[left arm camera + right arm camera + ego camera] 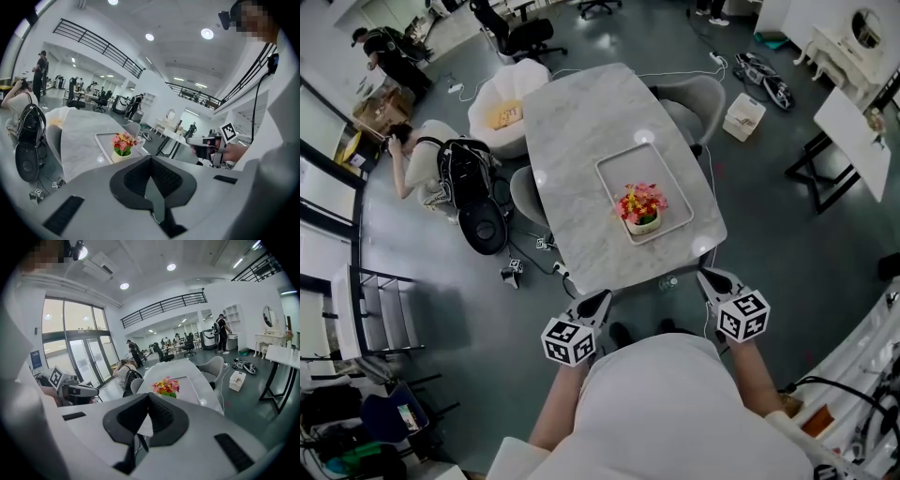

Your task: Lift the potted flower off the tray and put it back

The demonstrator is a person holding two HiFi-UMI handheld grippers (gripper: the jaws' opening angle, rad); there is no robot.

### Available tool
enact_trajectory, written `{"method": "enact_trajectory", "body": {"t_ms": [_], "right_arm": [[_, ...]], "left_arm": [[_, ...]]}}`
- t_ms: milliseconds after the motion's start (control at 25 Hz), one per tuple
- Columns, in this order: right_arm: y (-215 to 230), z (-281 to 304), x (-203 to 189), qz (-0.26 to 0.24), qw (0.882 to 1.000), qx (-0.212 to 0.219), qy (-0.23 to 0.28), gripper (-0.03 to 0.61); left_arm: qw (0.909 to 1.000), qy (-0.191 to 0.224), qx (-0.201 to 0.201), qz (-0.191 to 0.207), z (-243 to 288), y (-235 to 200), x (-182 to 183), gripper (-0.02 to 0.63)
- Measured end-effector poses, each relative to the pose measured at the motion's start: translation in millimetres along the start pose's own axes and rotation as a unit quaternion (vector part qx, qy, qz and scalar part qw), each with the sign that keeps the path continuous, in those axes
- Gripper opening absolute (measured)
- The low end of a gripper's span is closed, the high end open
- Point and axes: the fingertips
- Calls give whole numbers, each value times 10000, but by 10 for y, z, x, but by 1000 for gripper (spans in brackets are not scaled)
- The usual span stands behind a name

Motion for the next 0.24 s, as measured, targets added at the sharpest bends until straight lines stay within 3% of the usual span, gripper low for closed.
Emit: {"method": "enact_trajectory", "body": {"t_ms": [240], "right_arm": [[-39,9,-27,50,10000,-27,26,17]], "left_arm": [[9999,62,68,-92,-92,-95,-19,5]]}}
Point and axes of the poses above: the fingertips, and each gripper's own axes: z forward along the fingers, y to its right, x out of its top, and after that the axes turned 5 degrees about x, right-handed
